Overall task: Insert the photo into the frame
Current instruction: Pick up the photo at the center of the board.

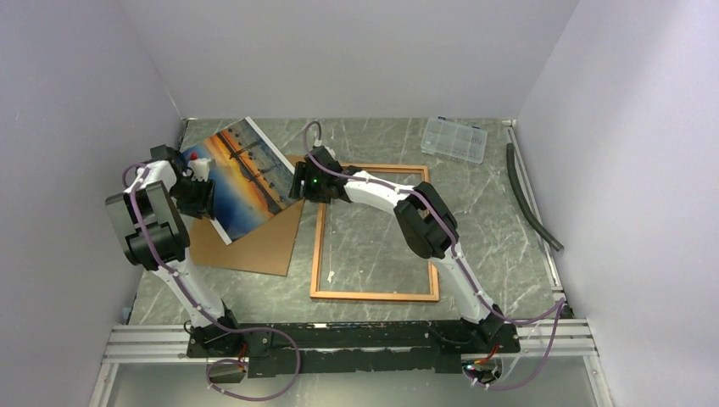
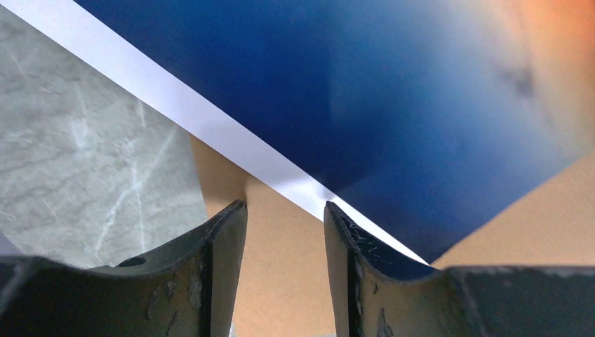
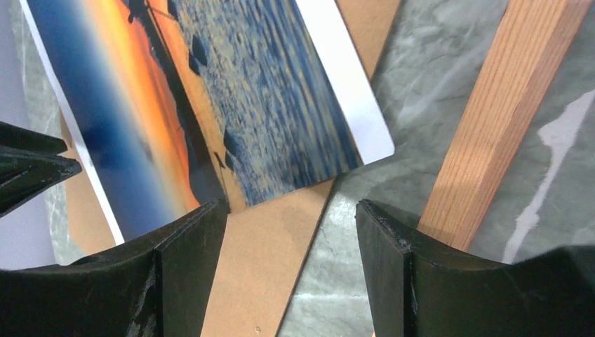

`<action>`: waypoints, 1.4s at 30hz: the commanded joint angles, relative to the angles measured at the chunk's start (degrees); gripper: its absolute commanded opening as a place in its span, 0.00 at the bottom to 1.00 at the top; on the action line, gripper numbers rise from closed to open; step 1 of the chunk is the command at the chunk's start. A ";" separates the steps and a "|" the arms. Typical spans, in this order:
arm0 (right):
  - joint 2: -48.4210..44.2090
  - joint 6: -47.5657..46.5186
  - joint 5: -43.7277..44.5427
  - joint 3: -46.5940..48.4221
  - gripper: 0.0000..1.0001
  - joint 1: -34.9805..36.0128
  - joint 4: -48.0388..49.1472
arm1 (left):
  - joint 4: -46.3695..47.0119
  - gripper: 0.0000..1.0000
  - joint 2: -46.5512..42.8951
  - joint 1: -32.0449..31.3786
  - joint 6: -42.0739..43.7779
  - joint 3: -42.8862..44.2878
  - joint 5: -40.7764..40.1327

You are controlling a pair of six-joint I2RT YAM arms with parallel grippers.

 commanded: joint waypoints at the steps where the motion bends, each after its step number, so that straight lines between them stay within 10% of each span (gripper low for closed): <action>1: -0.60 0.82 6.43 1.49 0.73 -0.69 -3.11 | 4.57 0.50 2.01 -1.16 -1.48 1.48 -3.76; 22: 4.64 -4.45 8.19 7.31 0.76 -2.91 -0.03 | 6.52 0.36 4.33 -2.50 2.95 -3.97 -6.97; 42: 5.77 -5.47 -11.41 5.55 0.71 -4.30 4.78 | 5.78 0.30 3.87 -3.03 3.10 -4.93 -6.25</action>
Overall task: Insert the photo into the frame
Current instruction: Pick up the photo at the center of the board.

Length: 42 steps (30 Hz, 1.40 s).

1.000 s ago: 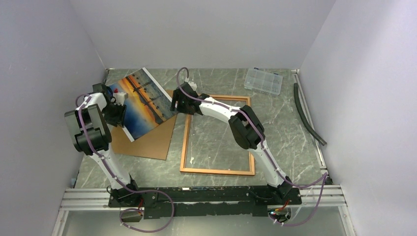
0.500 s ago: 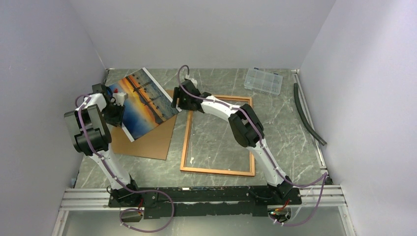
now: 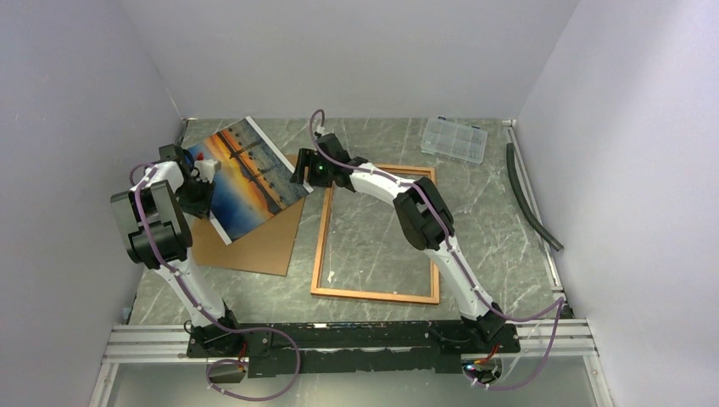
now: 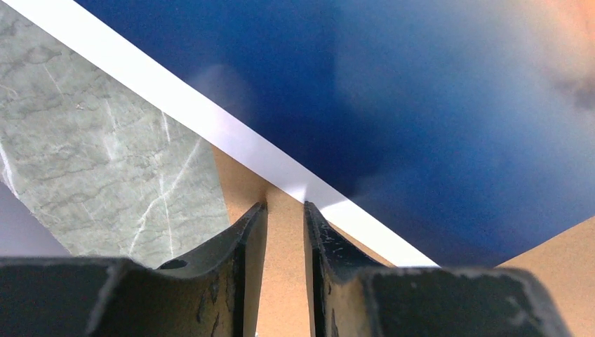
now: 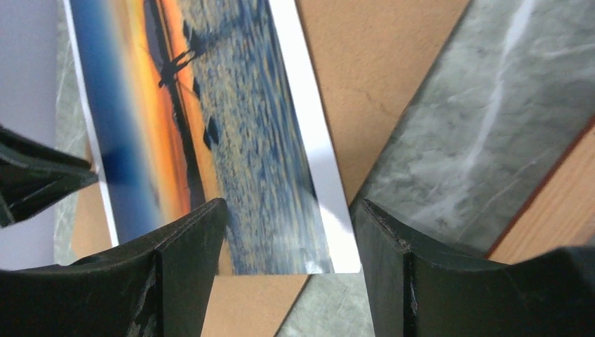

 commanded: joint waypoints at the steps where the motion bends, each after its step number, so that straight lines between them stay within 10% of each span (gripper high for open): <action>1: -2.42 1.66 -6.52 -5.09 0.71 0.30 1.40 | 0.65 0.30 2.51 -0.56 1.24 -3.69 1.17; 42: -16.20 23.79 -20.79 -25.27 0.65 -1.45 31.85 | 0.61 0.26 0.40 -0.94 2.28 -5.22 1.05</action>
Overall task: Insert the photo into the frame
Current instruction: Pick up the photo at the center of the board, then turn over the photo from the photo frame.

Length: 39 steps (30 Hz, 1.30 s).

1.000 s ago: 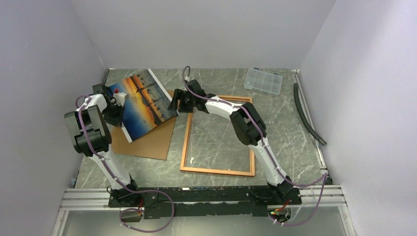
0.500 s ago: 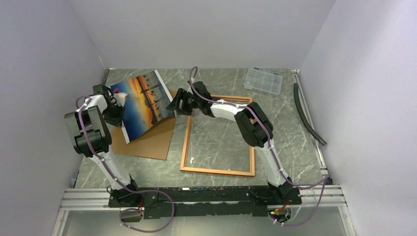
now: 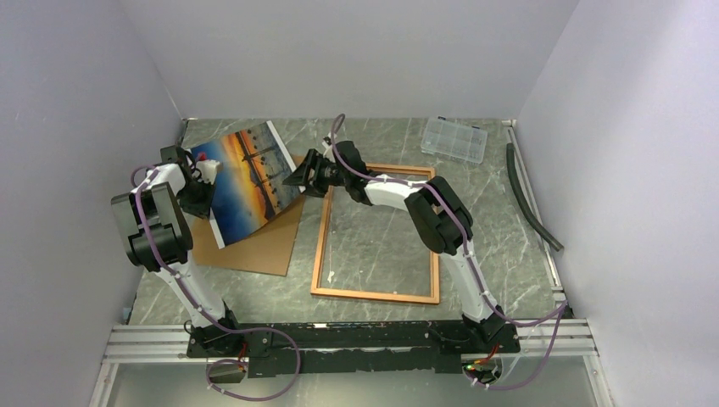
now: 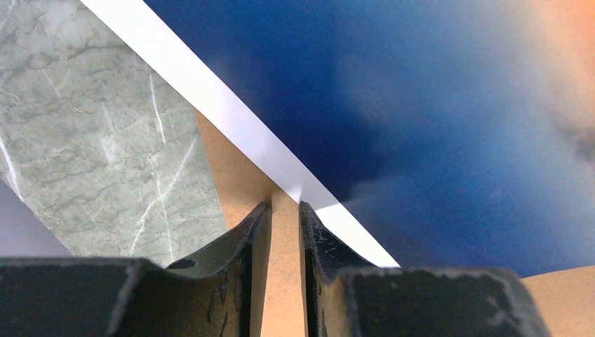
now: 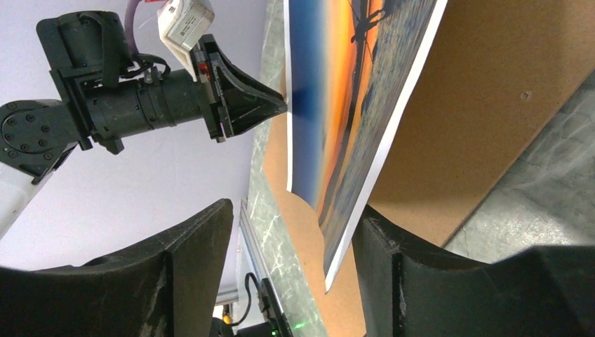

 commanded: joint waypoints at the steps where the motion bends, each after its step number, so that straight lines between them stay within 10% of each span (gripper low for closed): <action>1: -4.23 -0.37 1.49 -0.29 0.63 -0.32 0.16 | -1.75 0.26 2.17 -0.45 0.93 -2.73 1.18; 15: -4.63 -7.50 9.19 3.61 0.00 -0.26 -13.62 | -5.70 0.29 -0.60 -0.46 0.39 -0.52 2.60; 20: -9.40 -11.15 13.09 1.86 0.00 -0.72 -16.41 | -9.41 0.46 -3.54 -0.04 -0.31 2.14 3.13; 24: -16.23 -15.33 14.40 -1.30 0.00 -2.39 -18.99 | -12.61 0.94 -5.93 0.92 -1.81 5.66 3.67; 39: -54.97 -44.15 39.09 5.86 0.00 -4.07 -70.30 | -15.81 0.95 -11.21 2.16 -2.48 6.80 7.64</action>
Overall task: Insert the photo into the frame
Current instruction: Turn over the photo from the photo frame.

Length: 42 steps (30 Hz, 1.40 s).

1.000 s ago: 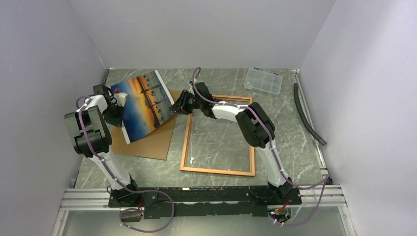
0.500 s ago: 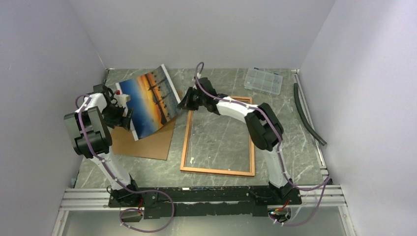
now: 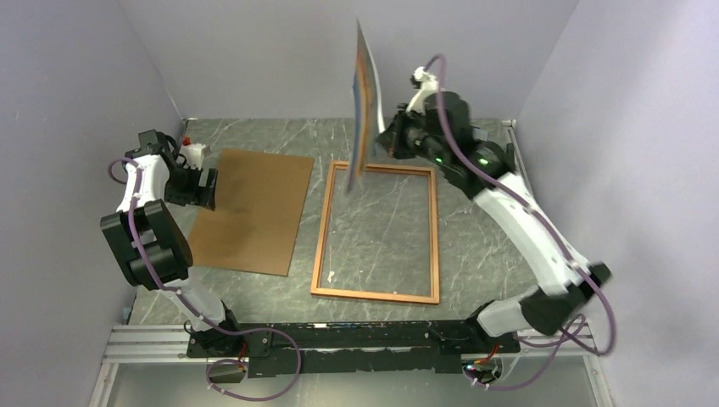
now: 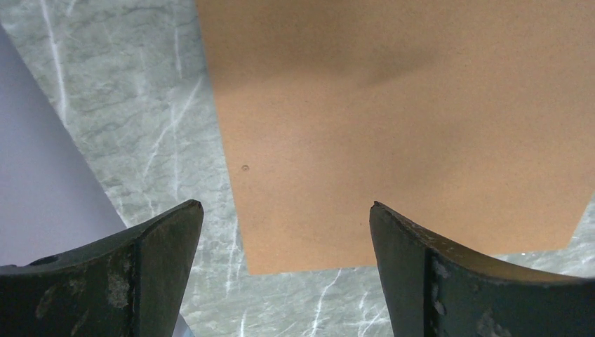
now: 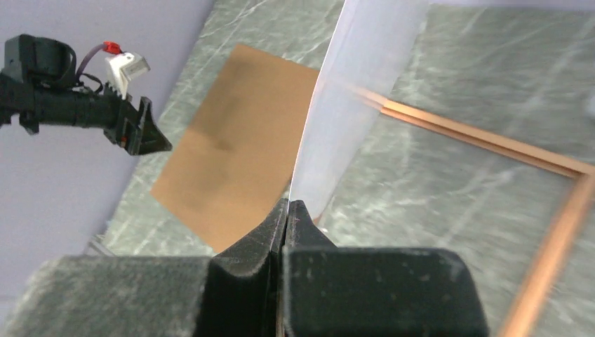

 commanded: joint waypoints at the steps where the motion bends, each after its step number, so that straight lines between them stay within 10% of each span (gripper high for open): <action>1: -8.59 -9.80 10.77 3.89 0.00 1.00 -20.26 | -1.16 0.95 -2.03 -0.07 -0.34 -1.17 2.76; 13: 5.84 -4.42 19.09 9.57 0.00 20.96 -41.48 | -1.05 0.95 -3.36 -0.07 -0.26 -2.33 4.20; 30: 5.29 16.74 7.13 -7.38 0.00 23.27 -20.83 | 0.43 0.93 -5.08 -0.09 0.72 -4.87 4.93; 42: 8.77 13.82 8.84 -9.50 0.00 23.38 -21.68 | 0.29 0.94 -5.29 -0.09 1.26 -4.98 4.93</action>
